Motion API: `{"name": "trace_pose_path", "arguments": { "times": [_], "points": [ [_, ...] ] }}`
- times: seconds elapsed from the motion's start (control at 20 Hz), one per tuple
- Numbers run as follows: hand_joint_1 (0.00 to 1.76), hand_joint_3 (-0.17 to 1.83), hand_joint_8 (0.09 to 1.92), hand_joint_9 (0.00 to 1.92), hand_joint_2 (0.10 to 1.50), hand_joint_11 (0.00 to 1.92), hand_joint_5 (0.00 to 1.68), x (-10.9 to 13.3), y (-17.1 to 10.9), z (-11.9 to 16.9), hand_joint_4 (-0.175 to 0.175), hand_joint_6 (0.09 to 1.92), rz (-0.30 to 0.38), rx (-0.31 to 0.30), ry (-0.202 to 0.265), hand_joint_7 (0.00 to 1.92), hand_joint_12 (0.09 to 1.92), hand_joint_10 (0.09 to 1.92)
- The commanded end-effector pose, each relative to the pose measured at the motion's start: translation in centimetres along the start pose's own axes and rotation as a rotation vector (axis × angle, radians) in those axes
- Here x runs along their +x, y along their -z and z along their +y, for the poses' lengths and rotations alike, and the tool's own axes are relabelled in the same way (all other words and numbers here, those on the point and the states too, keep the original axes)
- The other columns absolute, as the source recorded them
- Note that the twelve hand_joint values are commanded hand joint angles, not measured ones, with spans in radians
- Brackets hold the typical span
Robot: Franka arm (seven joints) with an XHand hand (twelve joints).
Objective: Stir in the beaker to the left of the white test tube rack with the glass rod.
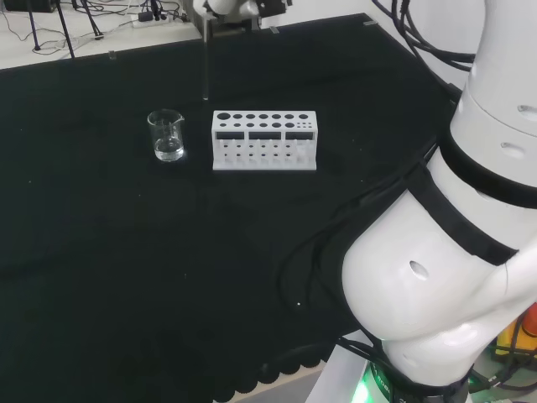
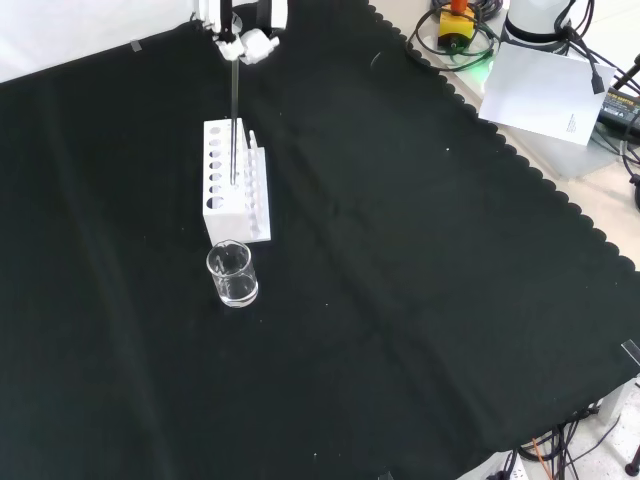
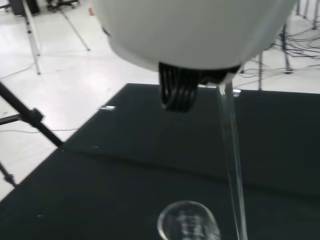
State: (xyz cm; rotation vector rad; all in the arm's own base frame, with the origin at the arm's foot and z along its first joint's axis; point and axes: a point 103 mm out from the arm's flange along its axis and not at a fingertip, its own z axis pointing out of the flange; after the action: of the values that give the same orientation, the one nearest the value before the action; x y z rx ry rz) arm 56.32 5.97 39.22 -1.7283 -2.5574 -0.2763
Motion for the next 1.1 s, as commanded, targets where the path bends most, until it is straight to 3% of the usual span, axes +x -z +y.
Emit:
{"name": "trace_pose_path", "arguments": {
  "times": [0.05,1.1],
  "points": [
    [1.35,1.1,0.82,1.86,0.36,1.69,1.42,2.8,-0.1,1.6,-0.175,0.41,0.003,0.011,0.088,1.46,0.72,0.55],
    [1.35,1.1,0.81,1.86,0.36,1.69,1.42,4.3,-1.6,5.6,-0.175,0.4,0.03,0.036,0.236,1.46,0.72,0.55]
  ]
}}
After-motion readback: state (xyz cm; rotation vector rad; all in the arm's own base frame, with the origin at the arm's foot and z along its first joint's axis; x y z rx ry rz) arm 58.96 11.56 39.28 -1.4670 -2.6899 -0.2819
